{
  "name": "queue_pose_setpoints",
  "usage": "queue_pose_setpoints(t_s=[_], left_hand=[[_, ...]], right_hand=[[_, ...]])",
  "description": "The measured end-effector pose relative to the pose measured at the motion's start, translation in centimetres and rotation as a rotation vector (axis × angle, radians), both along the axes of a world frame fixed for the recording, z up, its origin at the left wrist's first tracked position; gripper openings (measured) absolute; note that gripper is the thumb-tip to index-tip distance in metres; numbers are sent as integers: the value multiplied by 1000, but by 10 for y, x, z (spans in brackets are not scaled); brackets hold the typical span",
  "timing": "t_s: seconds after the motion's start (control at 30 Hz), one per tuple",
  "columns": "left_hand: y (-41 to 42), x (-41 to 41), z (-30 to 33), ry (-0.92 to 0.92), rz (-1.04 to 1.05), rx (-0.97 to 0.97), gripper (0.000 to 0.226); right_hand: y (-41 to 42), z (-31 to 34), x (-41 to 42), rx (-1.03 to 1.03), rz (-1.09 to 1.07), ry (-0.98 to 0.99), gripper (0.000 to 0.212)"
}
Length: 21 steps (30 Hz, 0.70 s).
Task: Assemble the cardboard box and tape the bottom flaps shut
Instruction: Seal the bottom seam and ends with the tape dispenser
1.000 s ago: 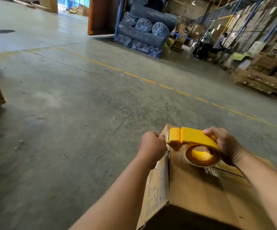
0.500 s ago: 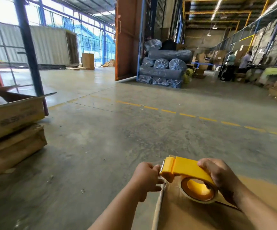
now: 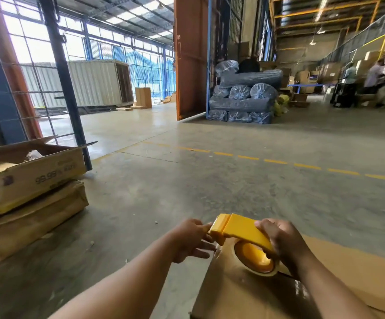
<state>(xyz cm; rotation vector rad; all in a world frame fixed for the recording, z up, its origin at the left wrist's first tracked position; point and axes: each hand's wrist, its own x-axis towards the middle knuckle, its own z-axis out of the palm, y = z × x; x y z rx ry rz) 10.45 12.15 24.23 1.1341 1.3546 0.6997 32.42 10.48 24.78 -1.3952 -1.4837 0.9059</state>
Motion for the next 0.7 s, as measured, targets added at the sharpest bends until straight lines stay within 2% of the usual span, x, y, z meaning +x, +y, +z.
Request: queue_pose_setpoints(t_s=[0.13, 0.27, 0.47, 0.6, 0.7], left_hand=[[4, -5, -2, 33, -43, 28, 40], [9, -7, -7, 61, -63, 70, 38], [17, -8, -16, 79, -44, 156, 30], [19, -4, -22, 126, -37, 241, 32], [22, -4, -27, 104, -30, 219, 34]], right_hand=[[-2, 4, -1, -19, 21, -6, 39], [-1, 2, -1, -27, 12, -51, 62], [0, 4, -5, -38, -5, -64, 49], [3, 3, -4, -62, -26, -18, 74], [5, 3, -3, -68, -7, -5, 75]])
